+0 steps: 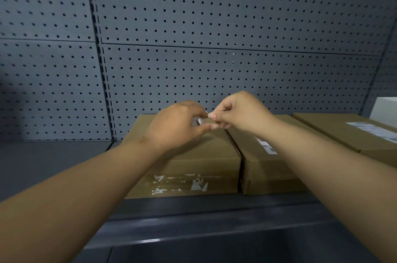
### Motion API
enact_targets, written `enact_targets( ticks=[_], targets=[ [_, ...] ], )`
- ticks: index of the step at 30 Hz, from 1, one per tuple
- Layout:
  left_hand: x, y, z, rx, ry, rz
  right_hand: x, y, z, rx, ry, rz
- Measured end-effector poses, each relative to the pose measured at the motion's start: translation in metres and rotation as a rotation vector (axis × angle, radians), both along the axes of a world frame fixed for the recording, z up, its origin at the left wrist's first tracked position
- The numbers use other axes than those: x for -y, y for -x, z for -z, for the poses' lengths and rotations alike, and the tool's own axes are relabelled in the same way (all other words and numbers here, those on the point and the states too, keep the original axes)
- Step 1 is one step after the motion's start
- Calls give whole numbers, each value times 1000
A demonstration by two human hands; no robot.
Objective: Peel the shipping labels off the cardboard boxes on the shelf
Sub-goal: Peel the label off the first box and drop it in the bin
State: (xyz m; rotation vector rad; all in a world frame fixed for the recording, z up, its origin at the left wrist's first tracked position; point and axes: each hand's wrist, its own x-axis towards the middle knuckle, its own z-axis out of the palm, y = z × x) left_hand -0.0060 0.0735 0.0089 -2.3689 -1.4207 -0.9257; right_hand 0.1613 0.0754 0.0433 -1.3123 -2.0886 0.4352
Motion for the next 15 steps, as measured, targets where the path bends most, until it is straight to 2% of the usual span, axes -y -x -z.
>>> enact_targets(
  ticks=[5,11,15],
  targets=[
    [-4,-1,1,47,-23,71,3,4,-5,85,-55,-5],
    [-5,5,-4,104,61,159,3,2,-8,209,-156,19],
    [-6,8,-10,166,133,212,2,2,-5,180,-200,7]
  ],
)
